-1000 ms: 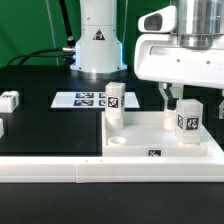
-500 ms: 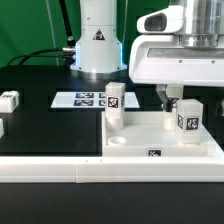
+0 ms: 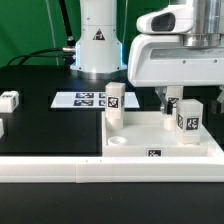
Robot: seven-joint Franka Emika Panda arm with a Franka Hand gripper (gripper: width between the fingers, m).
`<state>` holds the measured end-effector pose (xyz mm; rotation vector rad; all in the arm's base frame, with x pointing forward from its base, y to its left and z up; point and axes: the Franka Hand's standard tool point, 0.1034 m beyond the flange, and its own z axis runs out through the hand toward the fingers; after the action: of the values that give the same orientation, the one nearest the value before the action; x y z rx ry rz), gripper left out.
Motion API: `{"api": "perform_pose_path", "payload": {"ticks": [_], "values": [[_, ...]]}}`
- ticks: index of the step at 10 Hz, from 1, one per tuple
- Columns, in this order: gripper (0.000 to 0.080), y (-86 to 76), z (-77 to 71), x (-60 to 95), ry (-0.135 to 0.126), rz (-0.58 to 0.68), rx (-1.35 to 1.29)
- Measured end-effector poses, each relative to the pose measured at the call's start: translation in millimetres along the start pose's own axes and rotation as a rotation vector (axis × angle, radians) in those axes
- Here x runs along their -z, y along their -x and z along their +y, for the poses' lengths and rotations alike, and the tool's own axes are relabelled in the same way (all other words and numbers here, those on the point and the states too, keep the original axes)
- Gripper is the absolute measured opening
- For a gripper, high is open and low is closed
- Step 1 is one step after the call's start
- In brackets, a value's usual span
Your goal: Assemble square table
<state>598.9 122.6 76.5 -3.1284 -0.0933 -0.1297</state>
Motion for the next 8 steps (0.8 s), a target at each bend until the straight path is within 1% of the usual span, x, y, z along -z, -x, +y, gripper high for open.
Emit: {"api": "perform_pose_path", "payload": {"ticks": [1, 2, 3, 4, 8], "values": [[0.0548, 0.0, -0.1, 0.0, -0.001, 0.0, -0.013], [0.0548, 0.0, 0.0, 0.0, -0.001, 0.0, -0.013], [0.0365, 0.0, 0.0, 0.0, -0.001, 0.0, -0.013], [0.029, -0.1, 0.9, 0.0, 0.0, 0.0, -0.014], [0.029, 0.1, 1.0, -0.1, 0.0, 0.0, -0.051]]}}
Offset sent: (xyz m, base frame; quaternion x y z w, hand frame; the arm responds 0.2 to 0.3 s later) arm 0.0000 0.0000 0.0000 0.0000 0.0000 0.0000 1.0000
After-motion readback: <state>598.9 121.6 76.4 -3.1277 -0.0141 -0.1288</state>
